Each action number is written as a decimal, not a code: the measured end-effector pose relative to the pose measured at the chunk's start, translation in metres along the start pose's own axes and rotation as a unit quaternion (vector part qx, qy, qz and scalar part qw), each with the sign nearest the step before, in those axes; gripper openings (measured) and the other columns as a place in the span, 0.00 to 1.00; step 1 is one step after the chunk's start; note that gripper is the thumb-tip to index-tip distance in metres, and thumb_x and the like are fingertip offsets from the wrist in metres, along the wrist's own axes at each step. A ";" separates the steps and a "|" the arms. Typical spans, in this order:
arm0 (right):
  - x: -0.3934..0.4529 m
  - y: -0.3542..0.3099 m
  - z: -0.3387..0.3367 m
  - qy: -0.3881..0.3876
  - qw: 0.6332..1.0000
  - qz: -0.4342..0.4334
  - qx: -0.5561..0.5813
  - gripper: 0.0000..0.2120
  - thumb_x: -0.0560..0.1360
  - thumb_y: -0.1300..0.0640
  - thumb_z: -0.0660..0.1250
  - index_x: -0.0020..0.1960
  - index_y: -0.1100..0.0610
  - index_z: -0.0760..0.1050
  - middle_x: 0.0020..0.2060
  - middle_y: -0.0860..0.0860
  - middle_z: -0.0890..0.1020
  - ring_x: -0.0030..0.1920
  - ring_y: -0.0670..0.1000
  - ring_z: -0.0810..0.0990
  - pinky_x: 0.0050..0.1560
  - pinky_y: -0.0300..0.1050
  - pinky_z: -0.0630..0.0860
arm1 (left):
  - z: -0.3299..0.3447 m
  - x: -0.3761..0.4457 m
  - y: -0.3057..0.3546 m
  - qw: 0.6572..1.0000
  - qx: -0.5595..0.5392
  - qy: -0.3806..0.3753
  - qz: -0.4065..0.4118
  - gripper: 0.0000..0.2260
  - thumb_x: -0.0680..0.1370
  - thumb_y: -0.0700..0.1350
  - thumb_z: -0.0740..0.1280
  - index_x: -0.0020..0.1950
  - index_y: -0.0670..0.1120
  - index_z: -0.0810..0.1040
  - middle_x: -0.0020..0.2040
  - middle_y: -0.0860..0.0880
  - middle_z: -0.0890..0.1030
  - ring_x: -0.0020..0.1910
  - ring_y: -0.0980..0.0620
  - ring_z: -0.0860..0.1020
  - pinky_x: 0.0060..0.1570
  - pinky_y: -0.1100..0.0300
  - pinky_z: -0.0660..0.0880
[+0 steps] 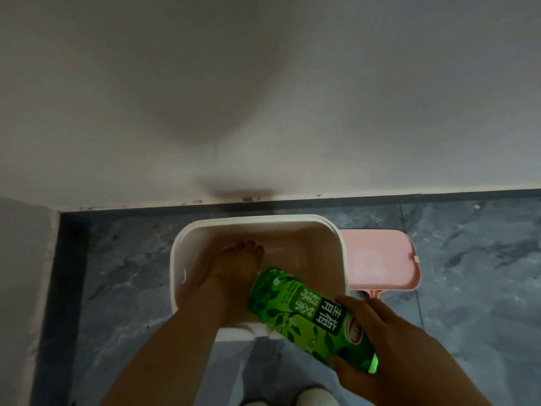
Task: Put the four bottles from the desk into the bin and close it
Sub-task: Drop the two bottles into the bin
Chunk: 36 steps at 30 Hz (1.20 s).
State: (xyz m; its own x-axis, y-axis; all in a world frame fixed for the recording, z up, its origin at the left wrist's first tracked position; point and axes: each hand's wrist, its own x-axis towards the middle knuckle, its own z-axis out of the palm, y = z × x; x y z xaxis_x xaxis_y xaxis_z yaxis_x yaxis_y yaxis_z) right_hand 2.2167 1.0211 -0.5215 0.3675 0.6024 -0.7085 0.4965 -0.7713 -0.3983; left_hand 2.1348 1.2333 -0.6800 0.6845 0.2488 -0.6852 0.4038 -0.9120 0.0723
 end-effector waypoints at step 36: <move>0.097 -0.070 0.033 -0.079 0.994 -0.019 -0.067 0.21 0.77 0.48 0.59 0.69 0.52 0.64 0.66 0.54 0.73 0.64 0.55 0.73 0.67 0.53 0.69 | -0.036 -0.159 -0.027 0.848 -0.428 0.266 -0.161 0.09 0.78 0.39 0.61 0.55 0.45 0.78 0.52 0.49 0.80 0.49 0.54 0.77 0.51 0.61 0.73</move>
State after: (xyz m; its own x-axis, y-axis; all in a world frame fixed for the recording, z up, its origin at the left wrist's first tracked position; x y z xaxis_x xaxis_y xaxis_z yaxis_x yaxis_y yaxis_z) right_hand 2.1912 1.1269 -0.5815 0.2235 0.5823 -0.7817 0.6124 -0.7078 -0.3522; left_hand 2.0369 1.2300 -0.5474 0.5404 0.7597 -0.3616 0.7586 -0.2539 0.6001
